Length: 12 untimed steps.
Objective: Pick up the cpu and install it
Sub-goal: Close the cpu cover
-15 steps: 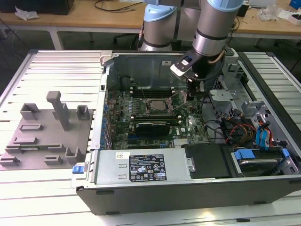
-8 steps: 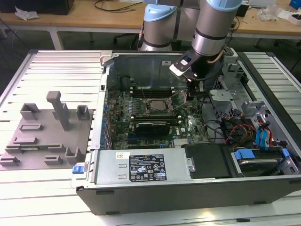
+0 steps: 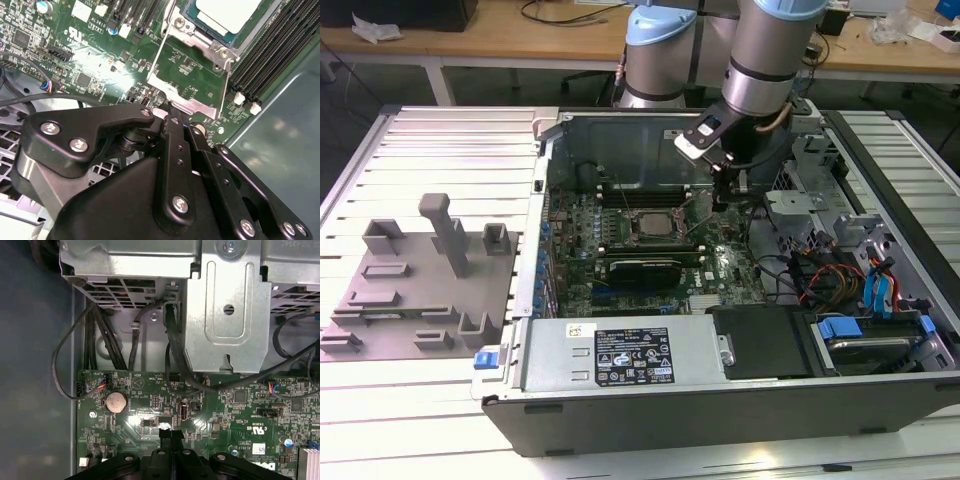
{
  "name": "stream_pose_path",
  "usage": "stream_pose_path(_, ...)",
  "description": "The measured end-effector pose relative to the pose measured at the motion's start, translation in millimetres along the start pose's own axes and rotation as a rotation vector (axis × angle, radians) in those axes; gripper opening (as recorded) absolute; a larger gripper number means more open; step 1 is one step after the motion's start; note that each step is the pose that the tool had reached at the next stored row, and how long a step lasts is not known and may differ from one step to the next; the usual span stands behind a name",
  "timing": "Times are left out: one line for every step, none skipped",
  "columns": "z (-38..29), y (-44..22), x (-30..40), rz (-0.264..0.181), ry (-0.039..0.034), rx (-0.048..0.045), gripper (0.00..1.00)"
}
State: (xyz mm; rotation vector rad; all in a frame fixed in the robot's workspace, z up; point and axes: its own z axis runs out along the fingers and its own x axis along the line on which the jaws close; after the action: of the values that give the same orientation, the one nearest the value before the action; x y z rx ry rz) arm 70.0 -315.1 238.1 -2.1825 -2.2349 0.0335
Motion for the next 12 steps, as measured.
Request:
stream_pose_path(-0.3,-1.7,0.0,0.000,-0.0002,0.0000,0.11)
stream_pose_path(-0.5,-2.9,0.0,0.000,-0.0003,0.0001,0.11)
stream_pose_path(-0.5,-4.3,0.1,0.000,-0.0002,0.0000,0.11)
stream_pose_path(-0.6,-6.8,0.2,0.000,-0.0001,0.0000,0.11)
stream_pose_path(-0.6,-9.5,0.3,0.000,0.0000,0.0000,0.11)
stream_pose_path(-0.6,-11.2,0.3,0.000,-0.0001,0.0000,0.11)
stream_pose_path(-0.6,-12.6,0.4,0.000,0.0000,0.0000,0.11)
stream_pose_path(-0.6,-15.2,0.4,0.000,0.0000,0.0000,0.11)
stream_pose_path(-0.3,-30.7,0.8,0.000,0.0005,0.0000,0.11)
stream_pose_path(0.2,-49.8,1.3,0.000,0.0008,0.0000,0.11)
stream_pose_path(0.2,-50.8,1.3,0.000,0.0007,0.0005,0.11)
stream_pose_path(0.4,-50.5,1.4,0.000,0.0014,0.0215,0.11)
